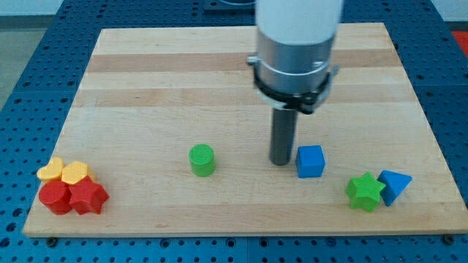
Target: Push the blue cube above the green star
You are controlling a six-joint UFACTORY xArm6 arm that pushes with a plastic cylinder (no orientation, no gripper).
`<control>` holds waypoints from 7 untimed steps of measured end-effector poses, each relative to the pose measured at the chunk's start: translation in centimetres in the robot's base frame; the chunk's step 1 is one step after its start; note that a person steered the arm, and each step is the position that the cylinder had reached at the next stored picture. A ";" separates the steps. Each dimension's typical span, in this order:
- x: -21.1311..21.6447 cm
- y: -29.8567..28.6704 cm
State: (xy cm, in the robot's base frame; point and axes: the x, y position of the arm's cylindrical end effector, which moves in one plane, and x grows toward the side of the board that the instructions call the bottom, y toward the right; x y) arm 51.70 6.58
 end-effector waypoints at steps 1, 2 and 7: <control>0.0 3.7; 0.5 0.7; 0.9 6.2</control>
State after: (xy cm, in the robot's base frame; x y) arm 52.62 12.83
